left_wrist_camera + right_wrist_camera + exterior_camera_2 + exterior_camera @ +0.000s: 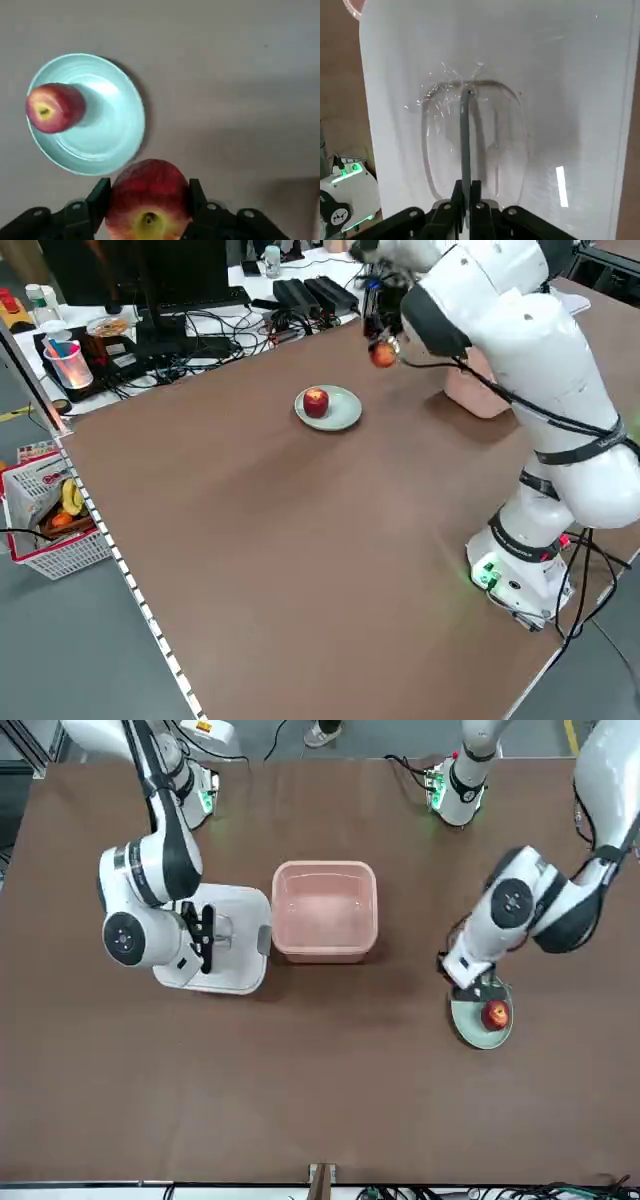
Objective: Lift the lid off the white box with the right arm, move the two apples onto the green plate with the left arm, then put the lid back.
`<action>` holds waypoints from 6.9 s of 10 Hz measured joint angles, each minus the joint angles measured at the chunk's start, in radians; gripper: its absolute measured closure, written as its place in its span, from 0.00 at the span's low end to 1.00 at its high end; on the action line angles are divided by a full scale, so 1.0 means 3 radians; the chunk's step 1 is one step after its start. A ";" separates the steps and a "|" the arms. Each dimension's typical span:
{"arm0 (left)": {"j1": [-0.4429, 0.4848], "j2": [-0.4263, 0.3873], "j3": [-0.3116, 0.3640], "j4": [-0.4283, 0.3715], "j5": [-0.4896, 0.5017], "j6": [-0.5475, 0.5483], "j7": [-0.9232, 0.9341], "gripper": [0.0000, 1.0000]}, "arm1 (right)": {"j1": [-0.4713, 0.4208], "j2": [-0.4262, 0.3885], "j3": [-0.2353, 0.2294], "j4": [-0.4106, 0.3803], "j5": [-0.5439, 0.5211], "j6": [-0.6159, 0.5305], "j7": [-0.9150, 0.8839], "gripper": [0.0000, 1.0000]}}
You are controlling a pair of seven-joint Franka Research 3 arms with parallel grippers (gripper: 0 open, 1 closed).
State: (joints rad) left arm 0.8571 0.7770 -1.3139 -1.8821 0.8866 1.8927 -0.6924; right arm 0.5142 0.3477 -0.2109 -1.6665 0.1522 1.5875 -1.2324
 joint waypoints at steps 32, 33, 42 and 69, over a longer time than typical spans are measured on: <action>-0.0887 -0.1675 0.1876 0.1579 -0.2252 -0.1233 0.2242 0.00 | 0.1558 0.0218 0.0010 0.0297 0.0073 0.0551 0.1179 0.93; -0.1107 -0.1787 0.2139 0.1579 -0.2387 -0.1245 0.2244 0.00 | 0.1559 0.0257 0.0010 0.0302 0.0077 0.0551 0.1179 0.93; -0.2517 -0.2311 0.3820 0.1489 -0.2795 -0.1283 0.2307 0.00 | 0.1668 0.0523 0.0015 0.0623 0.0135 0.0561 0.1347 0.93; -0.2512 -0.2395 0.3828 0.1044 -0.2806 -0.0835 0.2454 0.00 | 0.1722 0.0665 -0.0066 0.0738 0.0137 0.0758 0.1807 0.00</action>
State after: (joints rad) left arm 0.1034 0.0586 -0.1655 -1.5690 0.0448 1.6422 0.0437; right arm 1.0309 0.5472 -0.2307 -1.4451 0.1934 1.8150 -0.6905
